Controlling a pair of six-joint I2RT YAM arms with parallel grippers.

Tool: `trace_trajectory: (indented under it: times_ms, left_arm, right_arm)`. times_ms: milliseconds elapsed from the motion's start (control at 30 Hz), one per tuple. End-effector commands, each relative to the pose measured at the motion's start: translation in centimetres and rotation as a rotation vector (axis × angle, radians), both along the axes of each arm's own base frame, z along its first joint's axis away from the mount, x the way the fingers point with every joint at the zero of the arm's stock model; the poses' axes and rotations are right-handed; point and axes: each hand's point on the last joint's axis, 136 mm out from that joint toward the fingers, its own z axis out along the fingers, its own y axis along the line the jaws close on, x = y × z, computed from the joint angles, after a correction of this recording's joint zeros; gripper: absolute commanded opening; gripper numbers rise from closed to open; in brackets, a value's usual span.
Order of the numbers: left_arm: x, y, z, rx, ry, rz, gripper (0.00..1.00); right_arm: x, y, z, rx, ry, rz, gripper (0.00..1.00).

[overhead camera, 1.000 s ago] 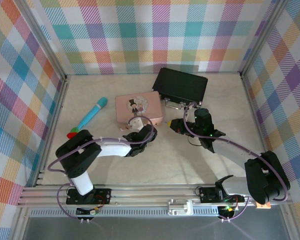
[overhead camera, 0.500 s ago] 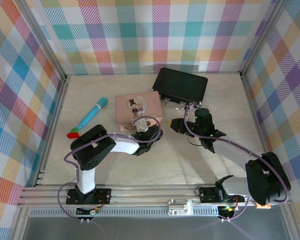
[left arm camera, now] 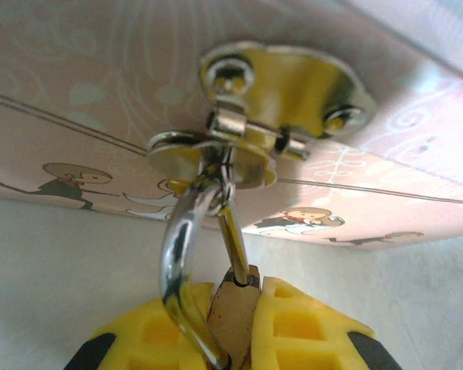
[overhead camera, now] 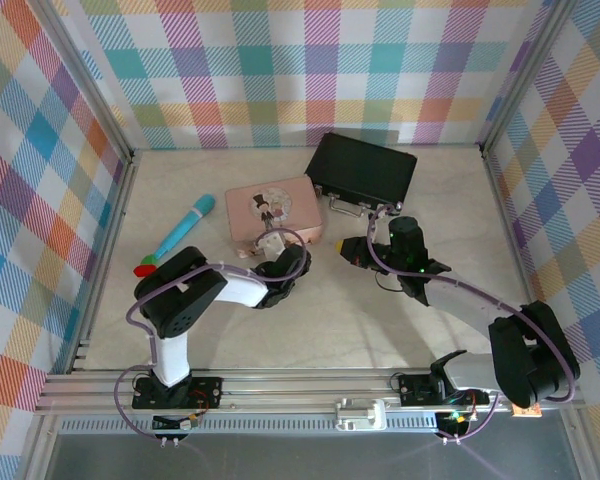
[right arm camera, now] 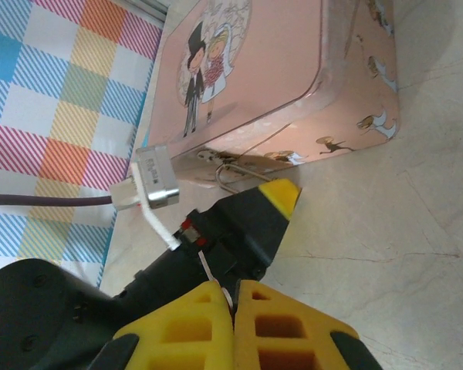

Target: Unlock the padlock with the key

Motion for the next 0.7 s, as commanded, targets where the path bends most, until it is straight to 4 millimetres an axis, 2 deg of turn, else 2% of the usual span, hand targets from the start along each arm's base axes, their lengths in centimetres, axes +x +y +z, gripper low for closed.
trace_trajectory:
  times_ms: [0,300,667]
  left_arm:
    - [-0.9,0.6,1.4,-0.081,0.019,-0.023,0.0]
    - [-3.2,0.2,5.7,-0.314,0.033,-0.084,0.0]
    - [-3.7,-1.7,8.8,-0.629,-0.028,-0.116,0.0]
  right_arm:
    - [-0.3,0.3,-1.3,0.028,0.039,0.014,0.0]
    - [-0.9,1.3,-3.2,0.077,0.096,0.045,0.0]
    - [-1.4,4.2,-3.9,0.228,0.134,0.037,0.0]
